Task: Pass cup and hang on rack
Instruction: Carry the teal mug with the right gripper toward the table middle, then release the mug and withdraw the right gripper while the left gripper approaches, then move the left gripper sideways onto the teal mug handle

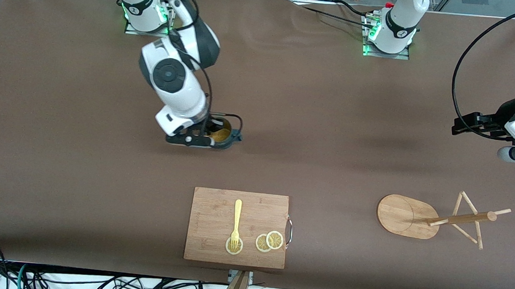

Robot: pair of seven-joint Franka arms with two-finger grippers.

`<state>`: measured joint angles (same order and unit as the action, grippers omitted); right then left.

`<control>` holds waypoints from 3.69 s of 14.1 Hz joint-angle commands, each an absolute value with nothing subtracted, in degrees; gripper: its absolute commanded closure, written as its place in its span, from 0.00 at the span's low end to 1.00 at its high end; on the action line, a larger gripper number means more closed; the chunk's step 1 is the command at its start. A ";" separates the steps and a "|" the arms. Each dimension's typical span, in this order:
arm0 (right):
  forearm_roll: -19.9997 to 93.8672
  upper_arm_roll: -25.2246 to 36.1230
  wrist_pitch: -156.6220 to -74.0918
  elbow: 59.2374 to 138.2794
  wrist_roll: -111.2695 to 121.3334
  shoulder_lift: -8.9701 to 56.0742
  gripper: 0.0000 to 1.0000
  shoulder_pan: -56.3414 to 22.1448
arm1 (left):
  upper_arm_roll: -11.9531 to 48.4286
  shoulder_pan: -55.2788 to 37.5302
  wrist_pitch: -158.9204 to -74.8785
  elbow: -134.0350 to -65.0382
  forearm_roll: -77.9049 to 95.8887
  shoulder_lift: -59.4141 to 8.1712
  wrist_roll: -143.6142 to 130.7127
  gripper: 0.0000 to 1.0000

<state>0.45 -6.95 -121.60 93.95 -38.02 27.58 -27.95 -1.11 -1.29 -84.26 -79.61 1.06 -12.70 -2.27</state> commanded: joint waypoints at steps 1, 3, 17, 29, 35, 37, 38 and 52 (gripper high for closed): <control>-0.96 -6.24 -120.41 86.42 -46.29 34.08 1.00 -32.15 | -1.14 -0.97 -84.11 -78.22 2.55 -13.36 -2.29 0.00; -3.94 -6.24 -120.67 82.90 -53.31 37.86 1.00 -34.53 | -1.14 -0.97 -84.11 -78.22 2.55 -13.36 -2.37 0.00; -8.25 -5.98 -129.38 79.28 -57.22 47.11 0.00 -41.39 | -0.70 -2.37 -84.29 -78.40 2.37 -13.36 9.00 0.00; -11.16 -4.75 -109.29 79.28 -50.04 31.31 0.00 -38.68 | -0.62 -4.65 -84.64 -89.03 10.10 -15.29 39.34 0.00; -10.11 5.43 -96.78 79.89 -33.07 22.25 0.00 -38.06 | -0.26 -5.98 -93.41 -100.35 17.73 -15.47 59.90 0.00; -4.87 10.17 -94.49 79.98 -27.01 20.40 0.00 -37.71 | -0.26 -5.98 -97.80 -105.36 22.48 -15.56 67.46 0.00; -1.53 13.50 -93.79 80.07 -23.59 19.52 0.00 -37.71 | -0.26 -5.98 -100.26 -107.56 25.28 -15.99 72.20 0.00; 3.52 35.33 -87.02 94.75 11.94 4.66 0.00 -37.79 | 2.54 -9.05 -117.06 -120.50 76.80 -30.14 136.92 0.00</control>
<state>3.18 34.85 -87.67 92.23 9.83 7.64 -37.06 1.77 -8.45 -115.03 -119.27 72.26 -29.69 129.07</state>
